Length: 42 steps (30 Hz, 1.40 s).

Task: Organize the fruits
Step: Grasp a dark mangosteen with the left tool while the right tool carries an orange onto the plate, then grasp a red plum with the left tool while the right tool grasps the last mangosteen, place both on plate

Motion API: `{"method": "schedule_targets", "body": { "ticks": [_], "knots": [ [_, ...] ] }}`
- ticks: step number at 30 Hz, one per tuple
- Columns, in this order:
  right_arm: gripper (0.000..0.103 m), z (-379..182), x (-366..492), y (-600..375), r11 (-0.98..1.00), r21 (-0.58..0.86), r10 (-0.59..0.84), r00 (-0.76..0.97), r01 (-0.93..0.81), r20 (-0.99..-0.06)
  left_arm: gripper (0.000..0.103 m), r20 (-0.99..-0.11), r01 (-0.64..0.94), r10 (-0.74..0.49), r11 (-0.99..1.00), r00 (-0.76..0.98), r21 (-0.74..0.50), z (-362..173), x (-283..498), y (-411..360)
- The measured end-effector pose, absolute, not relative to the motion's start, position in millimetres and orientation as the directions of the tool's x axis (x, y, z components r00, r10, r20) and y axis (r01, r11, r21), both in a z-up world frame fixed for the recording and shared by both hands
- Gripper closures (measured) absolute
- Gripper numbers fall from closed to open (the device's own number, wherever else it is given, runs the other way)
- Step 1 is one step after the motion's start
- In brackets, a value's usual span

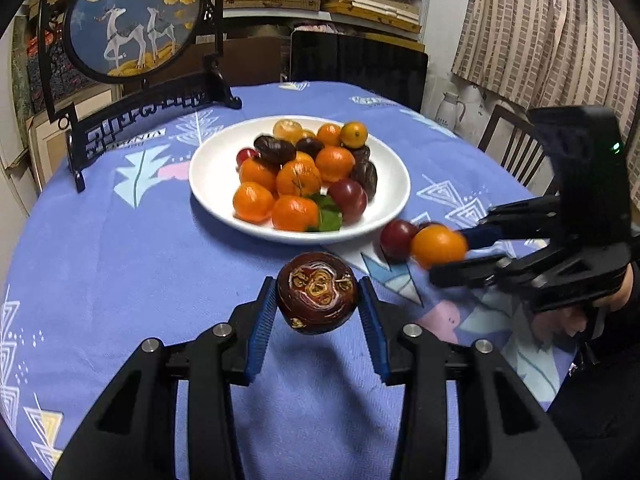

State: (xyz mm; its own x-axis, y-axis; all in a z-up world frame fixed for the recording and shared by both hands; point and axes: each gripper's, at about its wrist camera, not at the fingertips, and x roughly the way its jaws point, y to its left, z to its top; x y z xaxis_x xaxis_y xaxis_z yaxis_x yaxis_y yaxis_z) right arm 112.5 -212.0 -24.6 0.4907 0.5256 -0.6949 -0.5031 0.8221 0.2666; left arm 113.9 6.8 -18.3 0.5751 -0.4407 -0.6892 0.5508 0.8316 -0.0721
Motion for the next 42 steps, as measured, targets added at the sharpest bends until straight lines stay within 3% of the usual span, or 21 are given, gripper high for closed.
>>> {"method": "schedule_targets", "body": {
  "ticks": [9,17,18,20,22,27,34,38,42],
  "knots": [
    [0.065,18.7,191.2,-247.0,0.870,0.318,0.489,0.578,-0.376,-0.654,0.063,-0.658,0.534,-0.439,0.843,0.612,-0.066,18.1,189.9,-17.5],
    [0.063,0.7,287.0,-222.6,0.896,0.313,0.444,0.583,-0.316,-0.680,0.061,-0.737,0.422,-0.363,0.899,0.570,-0.116,-17.0,263.9,-17.2],
    [0.063,0.0,292.1,-222.7,0.896,0.320,0.444,0.590,-0.308,-0.674,0.059,-0.735,0.416,-0.363,0.901,0.573,-0.121,-17.1,264.6,-15.5],
    [0.059,1.6,288.7,-223.4,0.894,0.326,0.449,0.601,-0.308,-0.661,0.034,-0.719,0.404,-0.357,0.908,0.597,-0.116,-13.9,260.6,-11.2],
    [0.056,5.2,277.8,-226.1,0.897,0.309,0.441,0.621,-0.316,-0.648,0.024,-0.690,0.382,-0.337,0.919,0.641,-0.094,-5.6,251.3,-6.8],
    [0.055,10.0,234.9,-247.2,0.898,0.308,0.439,0.635,-0.313,-0.636,0.024,-0.666,0.469,-0.376,0.882,0.644,-0.045,6.7,199.6,-15.9],
    [0.049,-3.8,158.4,-292.4,0.905,0.315,0.425,0.641,-0.286,-0.639,0.024,-0.727,0.628,-0.411,0.778,0.550,0.035,-26.7,115.4,-68.4],
    [0.049,-18.0,139.2,-310.2,0.912,0.325,0.408,0.634,-0.251,-0.657,0.047,-0.755,0.600,-0.371,0.799,0.541,0.037,-41.5,120.4,-96.4],
    [0.049,-26.4,124.0,-321.1,0.908,0.339,0.415,0.629,-0.244,-0.658,0.053,-0.782,0.547,-0.349,0.837,0.516,-0.012,-54.0,143.8,-113.2]
  ]
}}
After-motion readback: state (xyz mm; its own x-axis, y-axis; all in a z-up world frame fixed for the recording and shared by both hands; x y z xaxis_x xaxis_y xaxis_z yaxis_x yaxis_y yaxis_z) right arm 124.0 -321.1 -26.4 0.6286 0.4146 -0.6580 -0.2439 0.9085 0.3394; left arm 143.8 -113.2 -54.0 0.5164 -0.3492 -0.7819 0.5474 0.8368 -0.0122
